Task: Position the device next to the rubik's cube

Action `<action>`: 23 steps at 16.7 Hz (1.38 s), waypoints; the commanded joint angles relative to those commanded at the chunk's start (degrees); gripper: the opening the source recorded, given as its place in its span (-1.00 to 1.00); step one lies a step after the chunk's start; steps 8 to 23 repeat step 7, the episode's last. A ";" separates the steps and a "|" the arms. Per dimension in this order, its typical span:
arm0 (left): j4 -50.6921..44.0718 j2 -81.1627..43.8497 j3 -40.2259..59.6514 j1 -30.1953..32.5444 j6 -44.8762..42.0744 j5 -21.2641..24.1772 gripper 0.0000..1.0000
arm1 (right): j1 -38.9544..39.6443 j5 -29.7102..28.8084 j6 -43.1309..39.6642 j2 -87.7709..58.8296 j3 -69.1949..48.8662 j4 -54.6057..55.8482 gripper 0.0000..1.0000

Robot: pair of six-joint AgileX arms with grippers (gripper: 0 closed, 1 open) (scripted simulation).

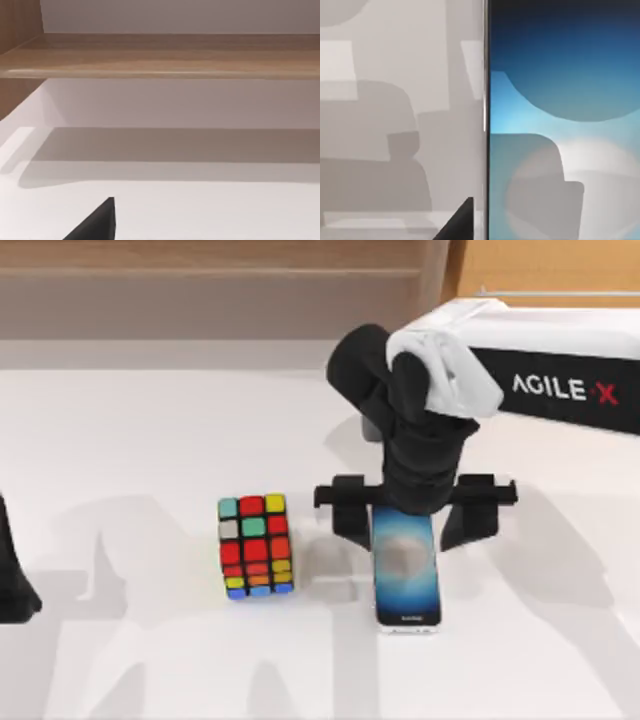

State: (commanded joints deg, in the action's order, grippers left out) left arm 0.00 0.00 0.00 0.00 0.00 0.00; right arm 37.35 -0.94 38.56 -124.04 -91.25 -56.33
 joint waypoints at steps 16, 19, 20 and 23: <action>0.00 0.00 0.00 0.00 0.00 0.00 1.00 | 0.00 0.00 0.00 0.00 0.00 0.00 1.00; 0.00 0.00 0.00 0.00 0.00 0.00 1.00 | 0.00 0.00 0.00 0.00 0.00 0.00 1.00; 0.00 0.00 0.00 0.00 0.00 0.00 1.00 | 0.00 0.00 0.00 0.00 0.00 0.00 1.00; 0.00 0.00 0.00 0.00 0.00 0.00 1.00 | 0.00 0.00 0.00 0.00 0.00 0.00 1.00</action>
